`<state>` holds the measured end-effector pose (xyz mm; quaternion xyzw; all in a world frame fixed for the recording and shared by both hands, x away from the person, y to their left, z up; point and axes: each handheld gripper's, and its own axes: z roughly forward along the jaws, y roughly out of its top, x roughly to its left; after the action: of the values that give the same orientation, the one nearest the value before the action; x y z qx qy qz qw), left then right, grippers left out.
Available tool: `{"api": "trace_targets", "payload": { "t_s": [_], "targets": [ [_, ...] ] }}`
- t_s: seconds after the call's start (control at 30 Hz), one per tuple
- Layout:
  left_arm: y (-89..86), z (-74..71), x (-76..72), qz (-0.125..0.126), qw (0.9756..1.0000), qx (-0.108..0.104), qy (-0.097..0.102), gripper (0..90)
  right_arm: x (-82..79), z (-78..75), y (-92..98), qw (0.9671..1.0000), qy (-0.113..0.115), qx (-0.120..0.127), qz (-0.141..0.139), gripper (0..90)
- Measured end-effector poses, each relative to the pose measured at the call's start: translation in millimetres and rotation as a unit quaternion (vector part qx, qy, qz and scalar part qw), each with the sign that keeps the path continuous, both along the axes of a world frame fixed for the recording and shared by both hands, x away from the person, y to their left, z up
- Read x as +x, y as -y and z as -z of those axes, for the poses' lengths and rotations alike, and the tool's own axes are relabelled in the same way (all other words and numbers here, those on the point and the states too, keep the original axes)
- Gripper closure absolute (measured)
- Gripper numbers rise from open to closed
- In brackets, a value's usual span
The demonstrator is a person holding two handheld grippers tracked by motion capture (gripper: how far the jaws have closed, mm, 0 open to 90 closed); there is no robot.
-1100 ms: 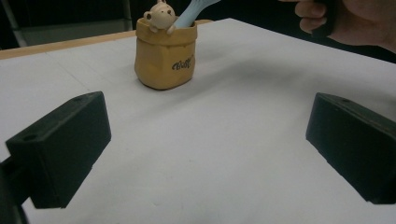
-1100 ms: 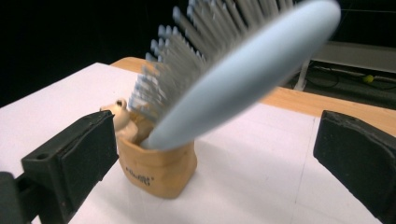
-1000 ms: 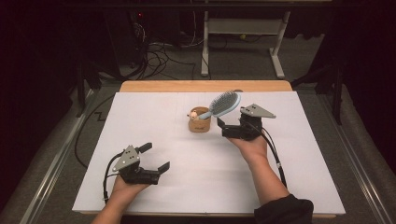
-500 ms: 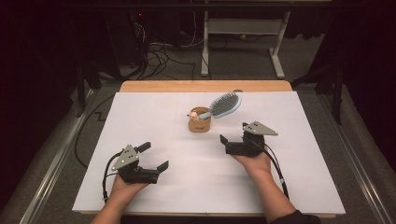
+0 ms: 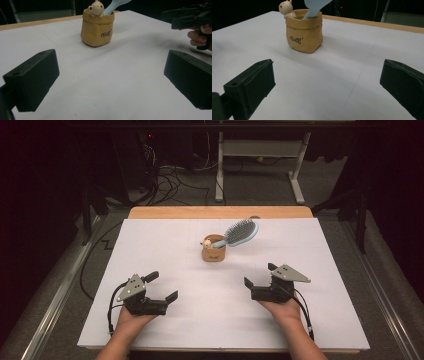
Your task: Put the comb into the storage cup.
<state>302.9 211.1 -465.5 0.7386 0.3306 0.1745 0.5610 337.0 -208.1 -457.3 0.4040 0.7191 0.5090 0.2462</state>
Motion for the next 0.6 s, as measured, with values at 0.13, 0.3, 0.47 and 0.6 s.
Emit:
{"api": "trace_targets", "payload": {
  "t_s": [0.13, 0.3, 0.47, 0.6],
  "targets": [
    [-0.4, -0.3, -0.2, 0.000, 1.0000, 0.002, 0.002, 0.6, -11.1, 2.1, 13.9, 1.0000, 0.005, 0.003, 0.004, 0.2],
    [-4.3, -2.0, -0.3, -0.004, 1.0000, -0.002, 0.005, 0.6, -24.0, 3.2, 31.0, 0.9998, 0.012, 0.007, 0.012, 0.2],
    [-6.1, -1.9, -1.2, -0.004, 1.0000, 0.002, 0.002, 0.6, -37.6, 2.7, 48.2, 0.9995, 0.021, 0.011, 0.018, 0.2],
    [-5.5, -1.0, -2.7, 0.000, 0.9999, 0.009, -0.006, 0.6, -49.8, 1.9, 64.3, 0.9987, 0.035, 0.026, 0.028, 0.2]
  ]
}}
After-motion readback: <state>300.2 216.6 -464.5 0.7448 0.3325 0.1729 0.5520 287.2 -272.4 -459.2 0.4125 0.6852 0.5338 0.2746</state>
